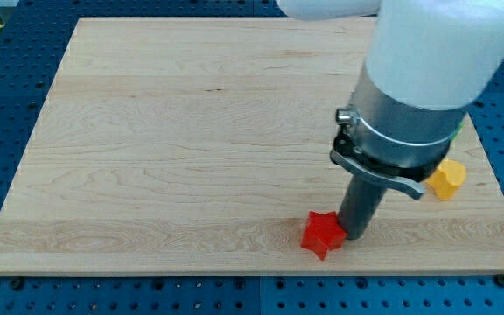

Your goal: Push the red circle to the top left of the blue triangle

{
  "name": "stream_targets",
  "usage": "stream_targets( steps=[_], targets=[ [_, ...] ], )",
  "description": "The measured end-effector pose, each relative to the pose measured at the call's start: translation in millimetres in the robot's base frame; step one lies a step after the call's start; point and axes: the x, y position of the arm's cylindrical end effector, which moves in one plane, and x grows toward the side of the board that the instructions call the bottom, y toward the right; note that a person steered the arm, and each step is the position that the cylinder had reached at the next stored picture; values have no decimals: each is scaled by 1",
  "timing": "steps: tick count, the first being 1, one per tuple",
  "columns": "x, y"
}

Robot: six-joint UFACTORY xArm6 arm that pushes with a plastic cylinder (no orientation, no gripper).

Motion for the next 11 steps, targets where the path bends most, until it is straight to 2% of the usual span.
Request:
stream_targets(
  steps=[1,2,4,5,6,9,11],
  targets=[
    [0,-22],
    [-7,-12],
    [-79,88],
    [-102,134],
    [-120,147],
    [-203,44],
    [-257,51]
  ],
)
